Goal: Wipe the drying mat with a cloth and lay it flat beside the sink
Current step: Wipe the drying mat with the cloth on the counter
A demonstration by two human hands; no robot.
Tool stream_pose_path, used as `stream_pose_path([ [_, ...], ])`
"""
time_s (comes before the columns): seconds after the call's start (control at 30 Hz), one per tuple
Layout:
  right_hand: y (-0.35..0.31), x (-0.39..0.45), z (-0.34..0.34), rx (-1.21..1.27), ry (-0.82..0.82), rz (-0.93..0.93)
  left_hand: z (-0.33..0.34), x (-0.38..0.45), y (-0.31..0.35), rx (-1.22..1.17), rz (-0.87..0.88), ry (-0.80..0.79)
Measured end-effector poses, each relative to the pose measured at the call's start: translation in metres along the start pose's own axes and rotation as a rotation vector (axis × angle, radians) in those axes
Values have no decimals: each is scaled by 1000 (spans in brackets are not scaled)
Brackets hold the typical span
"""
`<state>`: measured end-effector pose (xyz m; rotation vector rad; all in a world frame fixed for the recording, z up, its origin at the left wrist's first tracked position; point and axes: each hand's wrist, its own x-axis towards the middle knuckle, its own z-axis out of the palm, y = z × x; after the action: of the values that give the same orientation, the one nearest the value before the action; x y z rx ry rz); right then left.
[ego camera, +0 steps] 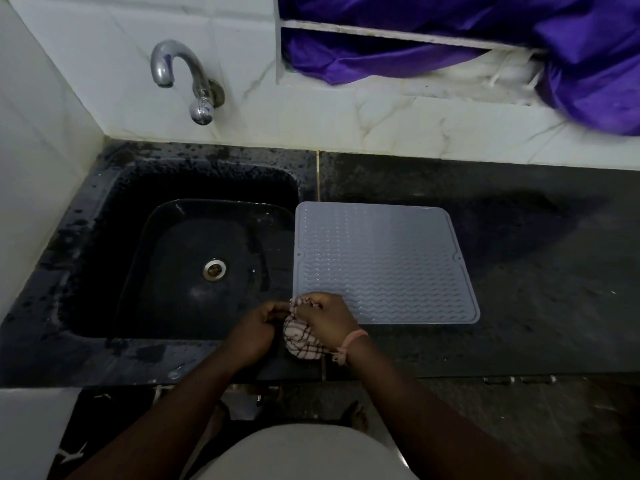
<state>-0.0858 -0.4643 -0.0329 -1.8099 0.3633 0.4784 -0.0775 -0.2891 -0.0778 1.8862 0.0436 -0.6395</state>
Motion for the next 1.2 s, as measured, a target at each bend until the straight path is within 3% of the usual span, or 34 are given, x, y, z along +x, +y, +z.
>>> stream_pose_path([
  [0.07, 2, 2, -21, 105, 110, 20, 2, 2, 1, -72, -1, 31],
  [0.13, 7, 1, -53, 125, 269, 20, 3, 3, 16, -7, 106, 36],
  [0.27, 24, 1, -130, -117, 595, 37, 2, 28, 39, 172, 258, 28],
  [0.37, 41, 9, -181, -389, 697, 161, 2, 50, 52, 347, 186, -34],
  [0.47, 61, 26, -211, -413, 795, 248, -1, 68, 60, 512, 129, -115],
  [0.6, 68, 40, -210, -462, 697, 351, -5, 82, 56, 778, 72, -138],
  [0.83, 63, 44, -183, -404, 727, 304, 0, 93, 43, 746, 90, -109],
  [0.93, 46, 43, -138, -387, 708, 231, -1, 95, 35, 682, 109, -113],
  [1.03, 32, 47, -81, -527, 660, 139, -7, 98, 26, 574, 165, -152],
  [1.2, -1, 54, -4, -527, 496, 57, -21, 99, 23, 634, 314, -164],
])
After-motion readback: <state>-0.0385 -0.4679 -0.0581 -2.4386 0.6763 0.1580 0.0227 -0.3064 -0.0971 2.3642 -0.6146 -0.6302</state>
